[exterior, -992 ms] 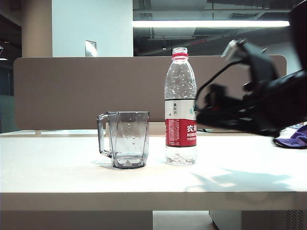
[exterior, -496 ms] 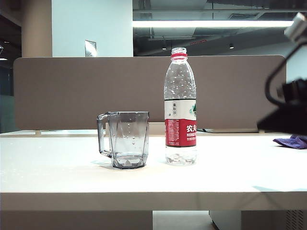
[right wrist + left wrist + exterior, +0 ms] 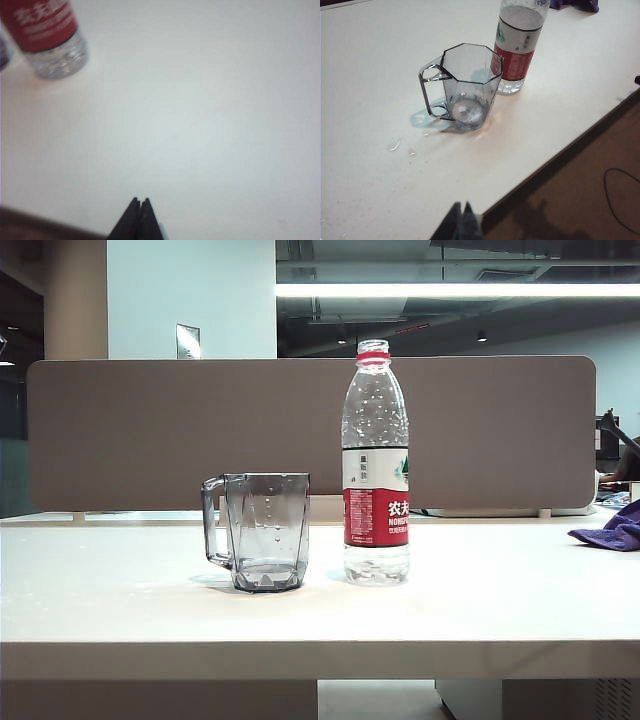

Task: Pick up the mineral water bottle on the table and pour a little water into the mug.

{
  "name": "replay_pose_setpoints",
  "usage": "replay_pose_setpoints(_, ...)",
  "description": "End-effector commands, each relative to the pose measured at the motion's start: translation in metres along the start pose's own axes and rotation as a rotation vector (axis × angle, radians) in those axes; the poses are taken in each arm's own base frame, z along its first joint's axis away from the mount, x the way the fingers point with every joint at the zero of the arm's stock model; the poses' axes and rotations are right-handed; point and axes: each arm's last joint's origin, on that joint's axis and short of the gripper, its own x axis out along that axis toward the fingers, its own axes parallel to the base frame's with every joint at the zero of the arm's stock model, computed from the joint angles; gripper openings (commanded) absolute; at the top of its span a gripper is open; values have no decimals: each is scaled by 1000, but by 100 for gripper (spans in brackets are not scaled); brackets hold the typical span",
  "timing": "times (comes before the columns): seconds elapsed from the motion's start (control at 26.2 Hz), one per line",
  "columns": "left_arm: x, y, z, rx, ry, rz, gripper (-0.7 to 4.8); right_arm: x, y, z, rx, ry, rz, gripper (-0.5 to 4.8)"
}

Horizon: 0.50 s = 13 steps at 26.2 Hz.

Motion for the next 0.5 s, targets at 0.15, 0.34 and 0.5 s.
replay_pose_setpoints(0.15, 0, 0, 2, 3, -12, -1, -5, -11, -31, -2, 116, -11, -181, -1)
replay_pose_setpoints(0.34, 0, 0, 2, 3, -12, 0, -5, -18, -32, -2, 130, -34, -142, -1)
replay_pose_setpoints(0.5, 0, 0, 2, 3, -12, 0, -5, -23, -34, -3, 140, -55, -138, -1)
